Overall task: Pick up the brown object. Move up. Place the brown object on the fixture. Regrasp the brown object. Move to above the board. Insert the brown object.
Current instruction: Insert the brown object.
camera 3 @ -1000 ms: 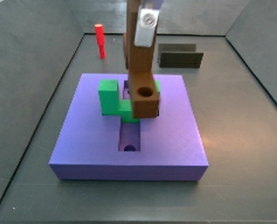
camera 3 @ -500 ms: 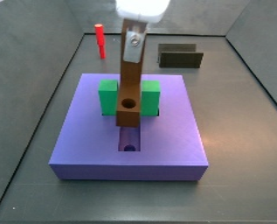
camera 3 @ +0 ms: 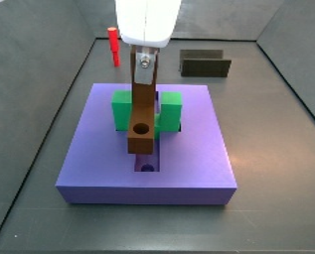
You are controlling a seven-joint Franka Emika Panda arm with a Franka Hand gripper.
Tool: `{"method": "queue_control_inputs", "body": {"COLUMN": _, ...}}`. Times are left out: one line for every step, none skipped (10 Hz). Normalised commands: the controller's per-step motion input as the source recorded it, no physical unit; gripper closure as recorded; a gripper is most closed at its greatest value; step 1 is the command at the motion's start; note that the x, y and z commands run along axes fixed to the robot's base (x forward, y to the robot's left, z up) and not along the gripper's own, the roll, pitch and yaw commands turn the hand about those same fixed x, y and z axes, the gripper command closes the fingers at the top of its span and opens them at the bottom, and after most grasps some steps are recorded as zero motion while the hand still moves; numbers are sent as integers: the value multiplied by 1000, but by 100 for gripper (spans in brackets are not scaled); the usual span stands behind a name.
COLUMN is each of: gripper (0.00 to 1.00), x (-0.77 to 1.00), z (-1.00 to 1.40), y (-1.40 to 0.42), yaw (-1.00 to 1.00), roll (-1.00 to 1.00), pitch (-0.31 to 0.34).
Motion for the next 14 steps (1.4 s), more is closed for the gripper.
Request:
{"method": "queue_control_inputs", "body": {"gripper": 100, "x": 0, "z": -297, "y": 3, "yaw": 0, "roll": -130, "pitch": -136}}
{"method": "queue_control_inputs", "body": {"gripper": 100, "x": 0, "z": -309, "y": 0, "yaw": 0, "roll": -139, "pitch": -139}}
{"method": "queue_control_inputs", "body": {"gripper": 100, "x": 0, "z": -266, "y": 0, "yaw": 0, "roll": -130, "pitch": -154}}
{"method": "queue_control_inputs", "body": {"gripper": 100, "x": 46, "z": -191, "y": 0, "yaw": 0, "roll": -44, "pitch": -37}}
{"method": "queue_control_inputs", "body": {"gripper": 100, "x": 51, "z": -123, "y": 0, "yaw": 0, "roll": 0, "pitch": 0}}
{"method": "queue_control_inputs", "body": {"gripper": 100, "x": 71, "z": -109, "y": 0, "yaw": 0, "roll": 11, "pitch": 0}}
{"method": "queue_control_inputs", "body": {"gripper": 100, "x": 111, "z": -49, "y": 0, "yaw": 0, "roll": 44, "pitch": 0}}
{"method": "queue_control_inputs", "body": {"gripper": 100, "x": 154, "z": 0, "y": 0, "yaw": 0, "roll": 126, "pitch": 10}}
{"method": "queue_control_inputs", "body": {"gripper": 100, "x": 0, "z": 0, "y": 0, "yaw": 0, "roll": 200, "pitch": 0}}
{"method": "queue_control_inputs", "body": {"gripper": 100, "x": 0, "z": 0, "y": 0, "yaw": 0, "roll": 149, "pitch": 0}}
{"method": "queue_control_inputs", "body": {"gripper": 100, "x": -97, "z": 31, "y": 0, "yaw": 0, "roll": 103, "pitch": 0}}
{"method": "queue_control_inputs", "body": {"gripper": 100, "x": -74, "z": 0, "y": 0, "yaw": 0, "roll": 96, "pitch": 0}}
{"method": "queue_control_inputs", "body": {"gripper": 100, "x": -9, "z": 0, "y": 0, "yaw": 0, "roll": 143, "pitch": 0}}
{"method": "queue_control_inputs", "body": {"gripper": 100, "x": 0, "z": 0, "y": 0, "yaw": 0, "roll": 239, "pitch": -10}}
